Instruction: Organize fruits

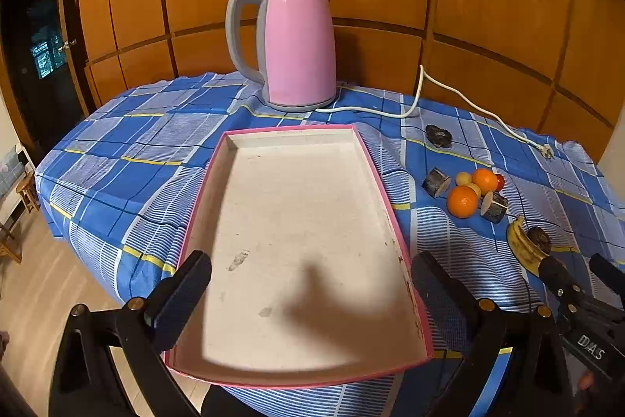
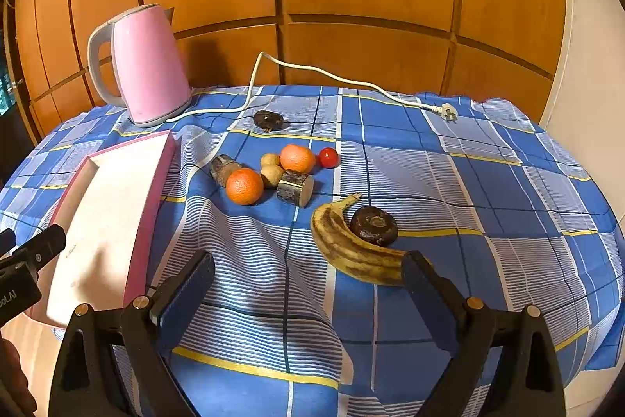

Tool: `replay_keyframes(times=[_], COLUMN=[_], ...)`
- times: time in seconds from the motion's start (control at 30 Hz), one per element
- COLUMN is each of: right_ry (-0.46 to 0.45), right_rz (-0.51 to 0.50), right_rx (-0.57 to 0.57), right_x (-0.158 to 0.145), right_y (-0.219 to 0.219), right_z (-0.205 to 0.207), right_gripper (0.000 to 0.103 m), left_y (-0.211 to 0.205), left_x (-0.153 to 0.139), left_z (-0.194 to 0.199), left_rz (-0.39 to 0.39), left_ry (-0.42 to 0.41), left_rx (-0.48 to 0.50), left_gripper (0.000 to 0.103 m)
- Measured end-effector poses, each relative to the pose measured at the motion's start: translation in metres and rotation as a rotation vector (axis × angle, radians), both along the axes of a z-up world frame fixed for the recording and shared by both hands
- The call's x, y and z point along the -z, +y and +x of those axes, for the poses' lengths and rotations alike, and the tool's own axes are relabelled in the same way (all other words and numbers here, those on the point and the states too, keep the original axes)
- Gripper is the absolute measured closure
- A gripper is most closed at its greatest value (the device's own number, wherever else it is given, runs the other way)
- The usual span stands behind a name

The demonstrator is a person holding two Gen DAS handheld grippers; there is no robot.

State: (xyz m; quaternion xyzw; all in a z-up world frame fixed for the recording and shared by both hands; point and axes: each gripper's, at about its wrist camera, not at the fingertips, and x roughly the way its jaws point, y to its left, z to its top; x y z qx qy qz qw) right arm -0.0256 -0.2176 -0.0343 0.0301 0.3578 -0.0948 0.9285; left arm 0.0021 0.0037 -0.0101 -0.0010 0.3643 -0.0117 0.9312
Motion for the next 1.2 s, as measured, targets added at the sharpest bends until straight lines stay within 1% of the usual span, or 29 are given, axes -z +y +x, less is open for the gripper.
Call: replay_keyframes(times=[0.3, 0.8, 1.2], right_ry=[0.001, -0.011, -0.015], right_rz=[-0.01, -0.002, 0.0], right_rx=[-0.009, -0.012, -0.009], right_x=[-0.001, -0.003, -0.003], right_y=[0.003, 0.003, 0.001], right_z=[0.001, -0.001, -0.002], right_gripper=[0.005, 0.005, 0.005], left_y=[0.0, -0.004, -0.011], left_x=[0.0, -0.002, -0.003], left_z=[0.0, -0.001, -0.002], left_rz=[-0.013, -0.011, -0.005], left_ry=[0.008, 0.005, 0.008], left_rx=[0.01, 0.018, 0.043], left_gripper=[0.0, 0.0, 0.0])
